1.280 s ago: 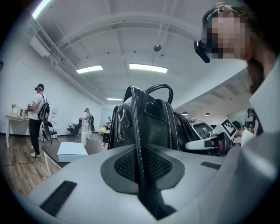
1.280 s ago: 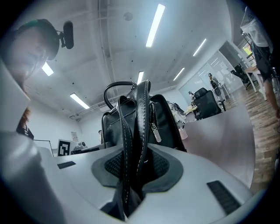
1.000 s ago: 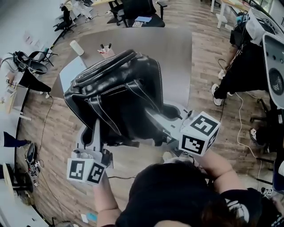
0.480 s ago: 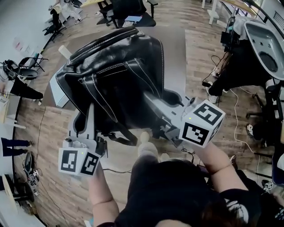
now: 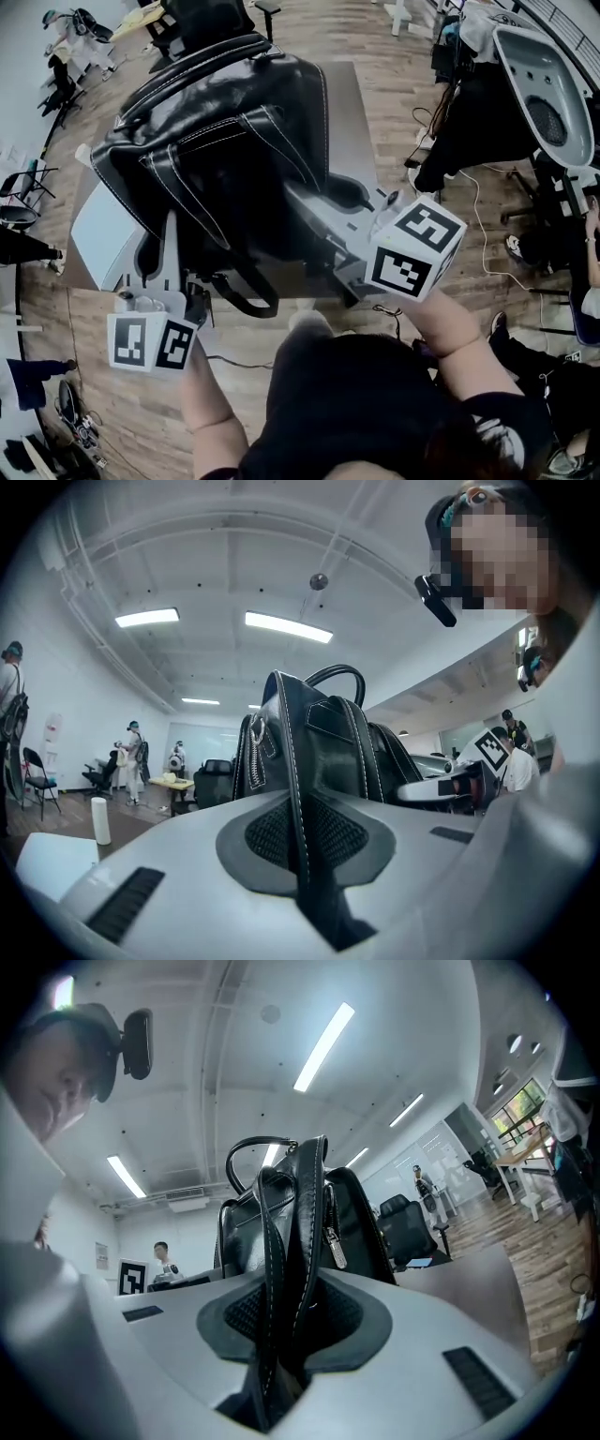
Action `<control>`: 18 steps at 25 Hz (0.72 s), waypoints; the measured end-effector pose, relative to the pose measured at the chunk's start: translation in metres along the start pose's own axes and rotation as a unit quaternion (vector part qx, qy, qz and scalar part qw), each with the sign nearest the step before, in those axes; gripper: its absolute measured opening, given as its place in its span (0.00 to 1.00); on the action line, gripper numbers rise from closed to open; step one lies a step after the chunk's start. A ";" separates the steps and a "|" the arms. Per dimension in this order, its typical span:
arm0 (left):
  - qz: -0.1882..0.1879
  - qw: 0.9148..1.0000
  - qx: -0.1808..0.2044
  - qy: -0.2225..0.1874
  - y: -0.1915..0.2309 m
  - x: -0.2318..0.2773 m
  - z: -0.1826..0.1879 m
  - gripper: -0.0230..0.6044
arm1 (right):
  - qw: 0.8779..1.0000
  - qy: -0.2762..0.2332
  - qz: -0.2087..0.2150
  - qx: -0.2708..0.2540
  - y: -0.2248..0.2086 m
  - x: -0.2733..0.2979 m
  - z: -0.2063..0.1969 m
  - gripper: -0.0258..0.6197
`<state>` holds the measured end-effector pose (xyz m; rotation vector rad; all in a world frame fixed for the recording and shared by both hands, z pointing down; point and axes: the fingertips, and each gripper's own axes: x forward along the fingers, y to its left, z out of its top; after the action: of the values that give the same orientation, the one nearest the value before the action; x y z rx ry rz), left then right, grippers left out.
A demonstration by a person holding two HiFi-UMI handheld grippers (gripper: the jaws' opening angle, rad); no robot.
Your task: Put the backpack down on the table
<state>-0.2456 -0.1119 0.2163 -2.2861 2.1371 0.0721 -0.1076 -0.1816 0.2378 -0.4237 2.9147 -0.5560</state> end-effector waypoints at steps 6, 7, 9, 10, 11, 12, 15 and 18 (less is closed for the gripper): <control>-0.032 0.999 -0.008 0.002 0.029 0.043 -0.018 0.12 | 0.999 -0.011 -0.040 -0.008 -0.033 0.029 -0.007 0.20; -0.035 0.999 -0.008 0.001 0.034 0.049 -0.021 0.12 | 0.999 -0.013 -0.045 -0.010 -0.038 0.034 -0.009 0.20; -0.043 0.999 -0.009 0.002 0.045 0.065 -0.027 0.12 | 0.998 -0.016 -0.058 -0.014 -0.051 0.046 -0.011 0.20; -0.048 0.999 -0.012 0.003 0.050 0.074 -0.030 0.12 | 0.998 -0.016 -0.065 -0.016 -0.058 0.052 -0.011 0.20; -0.053 0.998 -0.016 0.004 0.055 0.084 -0.032 0.12 | 0.997 -0.016 -0.072 -0.018 -0.066 0.058 -0.010 0.20; -0.058 0.998 -0.021 0.005 0.061 0.093 -0.035 0.12 | 0.996 -0.016 -0.080 -0.020 -0.073 0.064 -0.010 0.20; -0.071 0.997 -0.032 0.011 0.072 0.124 -0.042 0.12 | 0.994 -0.015 -0.103 -0.025 -0.096 0.079 -0.005 0.20; -0.081 0.996 -0.042 0.016 0.081 0.154 -0.050 0.12 | 0.991 -0.009 -0.128 -0.030 -0.122 0.091 -0.003 0.20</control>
<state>-0.3148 -0.2730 0.2618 -2.5149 1.9902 0.1253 -0.1641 -0.3163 0.2783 -0.8139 2.8838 -0.4937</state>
